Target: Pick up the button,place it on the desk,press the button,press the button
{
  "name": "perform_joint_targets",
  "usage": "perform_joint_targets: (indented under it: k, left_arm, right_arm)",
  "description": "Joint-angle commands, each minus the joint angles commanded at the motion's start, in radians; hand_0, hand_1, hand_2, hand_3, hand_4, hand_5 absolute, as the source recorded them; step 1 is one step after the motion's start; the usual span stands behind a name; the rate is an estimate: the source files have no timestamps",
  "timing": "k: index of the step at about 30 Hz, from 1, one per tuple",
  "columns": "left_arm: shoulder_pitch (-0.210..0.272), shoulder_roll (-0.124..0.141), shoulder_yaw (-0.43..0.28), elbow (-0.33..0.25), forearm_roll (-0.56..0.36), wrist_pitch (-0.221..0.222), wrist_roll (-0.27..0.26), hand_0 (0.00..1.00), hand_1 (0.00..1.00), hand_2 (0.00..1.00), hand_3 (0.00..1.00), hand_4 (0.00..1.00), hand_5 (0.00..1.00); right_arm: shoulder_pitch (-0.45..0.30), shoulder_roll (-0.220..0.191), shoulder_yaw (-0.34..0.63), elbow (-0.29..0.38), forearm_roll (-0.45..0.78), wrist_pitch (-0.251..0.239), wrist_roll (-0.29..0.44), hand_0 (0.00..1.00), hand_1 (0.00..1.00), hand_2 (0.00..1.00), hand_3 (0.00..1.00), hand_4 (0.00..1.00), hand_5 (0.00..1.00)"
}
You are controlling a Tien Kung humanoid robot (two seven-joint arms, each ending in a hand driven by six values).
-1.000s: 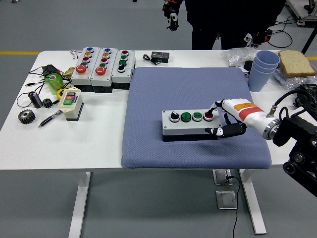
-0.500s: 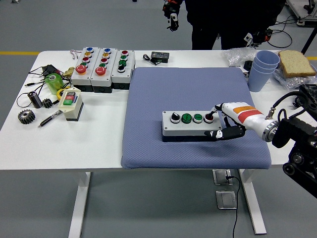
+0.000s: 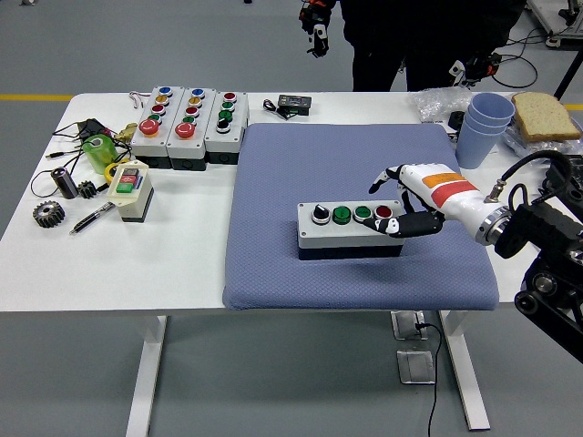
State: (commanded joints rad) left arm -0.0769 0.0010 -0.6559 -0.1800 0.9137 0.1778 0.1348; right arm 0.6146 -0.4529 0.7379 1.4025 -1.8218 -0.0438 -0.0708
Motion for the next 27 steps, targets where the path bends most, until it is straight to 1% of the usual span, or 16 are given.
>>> perform_joint_targets:
  k: [7, 17, 22, 27]
  left_arm:
    - [0.0, -0.001, 0.001, 0.0, -0.002, 0.001, 0.0, 0.627, 0.66, 0.679, 0.602, 0.339, 0.641]
    - [0.002, -0.001, -0.001, 0.0, 0.002, 0.0, 0.001, 0.627, 0.66, 0.679, 0.602, 0.34, 0.641]
    - [0.004, -0.001, -0.005, 0.0, 0.008, -0.001, 0.003, 0.627, 0.66, 0.678, 0.602, 0.339, 0.642]
    - [0.005, -0.001, -0.01, 0.0, 0.017, -0.001, 0.005, 0.627, 0.66, 0.678, 0.602, 0.339, 0.642]
  right_arm:
    - [0.015, 0.006, -0.04, -0.017, -0.017, 0.014, -0.016, 0.149, 0.002, 0.17, 0.654, 0.867, 0.637]
    - [0.016, 0.015, -0.078, -0.051, -0.012, 0.035, -0.03, 0.15, 0.002, 0.169, 0.655, 0.866, 0.637]
    - [0.017, 0.018, -0.087, -0.059, -0.012, 0.04, -0.034, 0.151, 0.002, 0.169, 0.656, 0.863, 0.636]
    - [0.018, 0.018, -0.071, -0.046, -0.012, 0.042, -0.039, 0.151, 0.002, 0.169, 0.656, 0.863, 0.636]
